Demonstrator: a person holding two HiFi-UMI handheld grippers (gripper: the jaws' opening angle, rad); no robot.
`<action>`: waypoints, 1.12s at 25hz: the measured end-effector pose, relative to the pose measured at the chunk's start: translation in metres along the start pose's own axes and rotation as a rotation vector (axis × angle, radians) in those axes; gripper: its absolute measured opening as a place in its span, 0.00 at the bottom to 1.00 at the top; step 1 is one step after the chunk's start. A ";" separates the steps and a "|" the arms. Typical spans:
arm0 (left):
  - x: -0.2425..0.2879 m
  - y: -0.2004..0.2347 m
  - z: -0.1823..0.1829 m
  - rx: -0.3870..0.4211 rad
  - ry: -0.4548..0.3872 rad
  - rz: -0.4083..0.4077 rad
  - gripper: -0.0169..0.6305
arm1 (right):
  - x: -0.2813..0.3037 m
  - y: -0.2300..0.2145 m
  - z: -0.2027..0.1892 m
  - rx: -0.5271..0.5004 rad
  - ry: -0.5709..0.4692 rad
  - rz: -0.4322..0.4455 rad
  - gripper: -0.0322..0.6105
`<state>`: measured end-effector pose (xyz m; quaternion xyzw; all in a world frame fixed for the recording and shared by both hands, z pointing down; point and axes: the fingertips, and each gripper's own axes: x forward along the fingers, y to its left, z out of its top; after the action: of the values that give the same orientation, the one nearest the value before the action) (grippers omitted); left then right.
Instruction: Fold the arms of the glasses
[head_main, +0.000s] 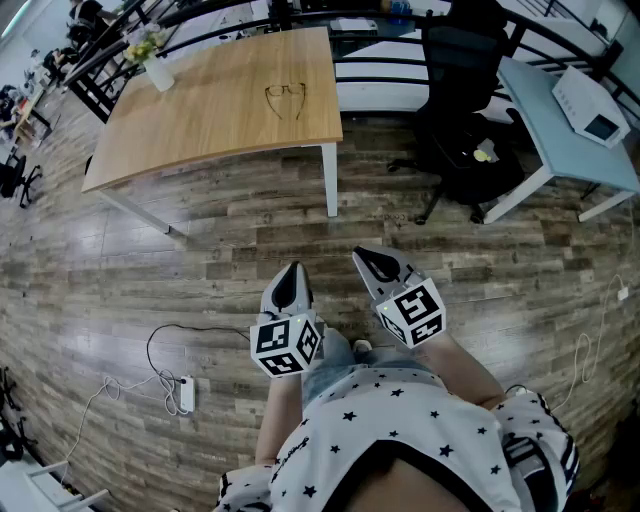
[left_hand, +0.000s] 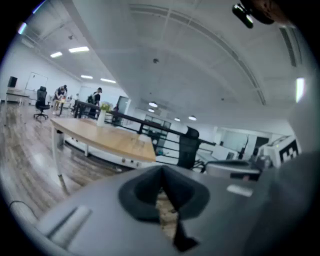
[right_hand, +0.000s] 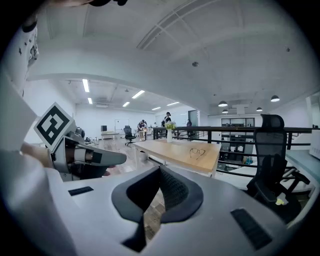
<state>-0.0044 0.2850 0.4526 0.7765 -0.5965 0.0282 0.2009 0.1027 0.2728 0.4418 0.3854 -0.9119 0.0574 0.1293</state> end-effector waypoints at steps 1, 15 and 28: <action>-0.004 -0.002 0.000 0.002 0.001 0.001 0.04 | -0.005 0.001 0.001 0.007 -0.005 -0.004 0.07; -0.034 -0.019 -0.007 -0.024 -0.018 0.040 0.04 | -0.041 0.019 -0.007 -0.027 -0.014 0.071 0.08; -0.019 -0.022 -0.010 -0.047 -0.016 0.043 0.04 | -0.024 0.009 -0.013 -0.015 0.008 0.099 0.08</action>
<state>0.0127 0.3107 0.4501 0.7588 -0.6153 0.0123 0.2134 0.1150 0.2982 0.4476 0.3385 -0.9297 0.0587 0.1329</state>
